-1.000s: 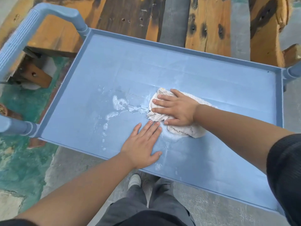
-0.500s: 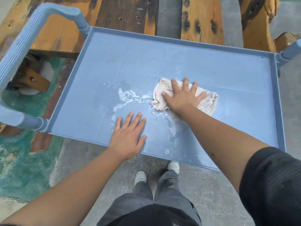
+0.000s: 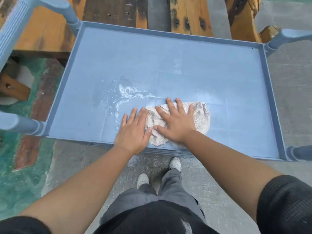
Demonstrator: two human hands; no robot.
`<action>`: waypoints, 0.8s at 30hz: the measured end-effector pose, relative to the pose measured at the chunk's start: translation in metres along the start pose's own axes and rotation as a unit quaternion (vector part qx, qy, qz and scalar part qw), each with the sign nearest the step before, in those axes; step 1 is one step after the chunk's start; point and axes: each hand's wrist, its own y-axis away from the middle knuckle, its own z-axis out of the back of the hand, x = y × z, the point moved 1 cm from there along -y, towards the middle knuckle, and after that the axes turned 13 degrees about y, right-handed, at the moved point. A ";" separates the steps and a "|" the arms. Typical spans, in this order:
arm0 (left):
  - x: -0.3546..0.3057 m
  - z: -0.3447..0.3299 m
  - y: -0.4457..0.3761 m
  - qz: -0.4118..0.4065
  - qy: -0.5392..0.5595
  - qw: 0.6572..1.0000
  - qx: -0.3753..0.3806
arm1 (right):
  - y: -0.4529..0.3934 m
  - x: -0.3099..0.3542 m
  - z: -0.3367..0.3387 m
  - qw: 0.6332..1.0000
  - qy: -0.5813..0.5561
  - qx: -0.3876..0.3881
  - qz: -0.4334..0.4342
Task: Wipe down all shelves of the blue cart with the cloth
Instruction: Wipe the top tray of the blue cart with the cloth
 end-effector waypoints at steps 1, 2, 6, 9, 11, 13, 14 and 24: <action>0.000 -0.001 0.000 -0.001 0.000 1.000 -0.002 | 0.006 -0.002 0.000 1.000 0.008 -0.002 0.023; 0.001 -0.001 0.001 -0.001 0.001 1.000 -0.004 | 0.011 -0.004 0.000 0.999 0.010 -0.002 0.047; 0.003 -0.002 0.000 -0.006 -0.004 1.000 -0.006 | 0.028 0.003 0.000 0.999 -0.043 0.009 0.007; 0.003 0.000 0.000 -0.009 0.009 1.000 -0.005 | 0.037 0.028 -0.001 0.975 -0.119 0.046 -0.179; 0.003 0.000 0.000 -0.012 0.004 1.000 -0.007 | 0.040 0.037 -0.004 0.971 -0.087 0.071 -0.211; 0.003 0.001 0.000 -0.013 -0.001 1.000 -0.006 | 0.041 0.034 -0.005 0.975 -0.062 0.079 -0.196; 0.003 0.001 0.000 -0.013 -0.002 1.000 -0.004 | 0.043 0.032 -0.006 0.977 -0.061 0.080 -0.191; 0.002 0.000 0.000 -0.011 -0.021 1.000 -0.007 | 0.084 0.016 -0.012 0.984 -0.055 0.043 -0.167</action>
